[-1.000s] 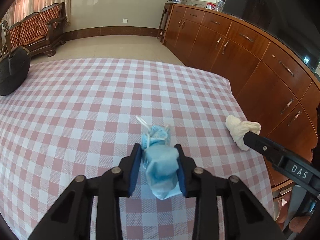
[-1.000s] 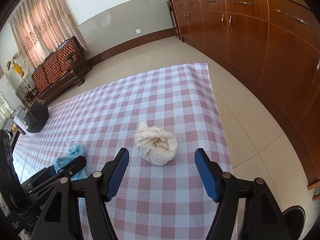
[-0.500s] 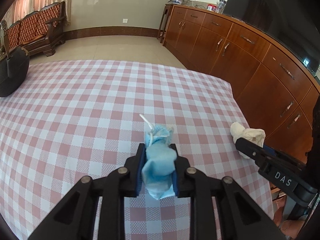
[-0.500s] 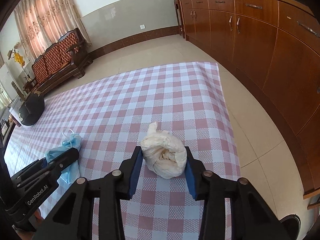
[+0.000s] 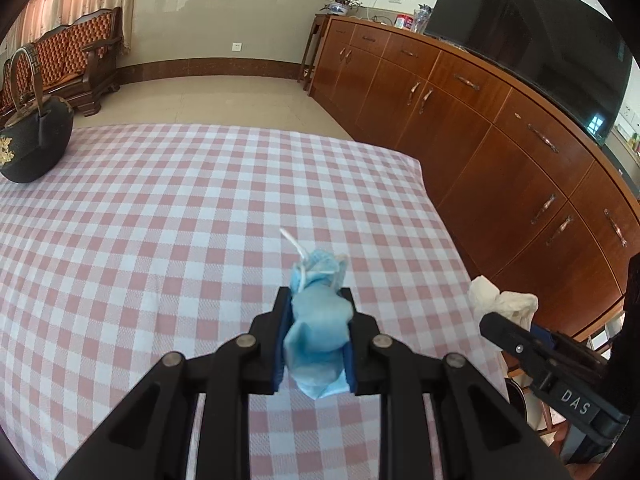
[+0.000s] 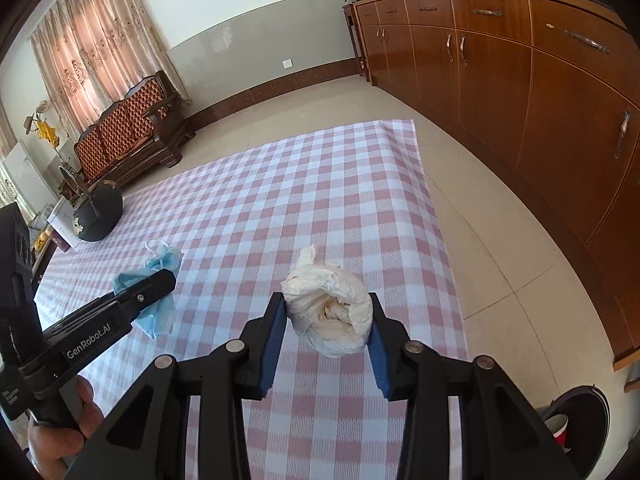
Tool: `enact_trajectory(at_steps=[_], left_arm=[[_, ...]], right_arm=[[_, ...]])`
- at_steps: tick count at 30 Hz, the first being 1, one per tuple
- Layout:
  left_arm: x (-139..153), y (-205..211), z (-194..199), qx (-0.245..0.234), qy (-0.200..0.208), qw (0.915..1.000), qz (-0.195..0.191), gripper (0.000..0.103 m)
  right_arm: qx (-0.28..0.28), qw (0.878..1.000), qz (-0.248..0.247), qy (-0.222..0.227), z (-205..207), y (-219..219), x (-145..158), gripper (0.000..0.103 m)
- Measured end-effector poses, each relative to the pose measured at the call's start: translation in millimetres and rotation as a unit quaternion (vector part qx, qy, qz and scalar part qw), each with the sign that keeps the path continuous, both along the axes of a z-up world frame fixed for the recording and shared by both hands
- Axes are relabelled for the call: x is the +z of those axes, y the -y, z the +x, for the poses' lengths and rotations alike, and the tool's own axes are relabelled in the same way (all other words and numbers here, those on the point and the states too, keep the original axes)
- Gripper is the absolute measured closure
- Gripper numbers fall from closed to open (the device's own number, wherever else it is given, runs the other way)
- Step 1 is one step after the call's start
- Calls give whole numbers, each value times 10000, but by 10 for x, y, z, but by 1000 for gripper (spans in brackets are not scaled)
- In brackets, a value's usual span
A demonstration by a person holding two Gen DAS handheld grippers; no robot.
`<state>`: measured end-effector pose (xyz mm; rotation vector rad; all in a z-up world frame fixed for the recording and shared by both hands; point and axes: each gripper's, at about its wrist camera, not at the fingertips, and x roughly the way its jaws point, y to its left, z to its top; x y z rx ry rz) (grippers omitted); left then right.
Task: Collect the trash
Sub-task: 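Carry the held mask and white bag over the black bin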
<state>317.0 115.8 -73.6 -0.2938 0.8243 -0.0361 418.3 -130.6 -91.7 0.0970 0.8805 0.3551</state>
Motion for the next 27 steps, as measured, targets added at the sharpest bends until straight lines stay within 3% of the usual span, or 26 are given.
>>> enact_trajectory(at_steps=[15, 27], left_arm=[[95, 453, -927, -589, 20, 9982, -96, 79], [216, 973, -1274, -1049, 121, 9944, -105, 79]], right_arm=[[-283, 9990, 311, 133, -1425, 608, 236, 62], [-637, 9970, 381, 214, -1951, 1059, 331, 62]])
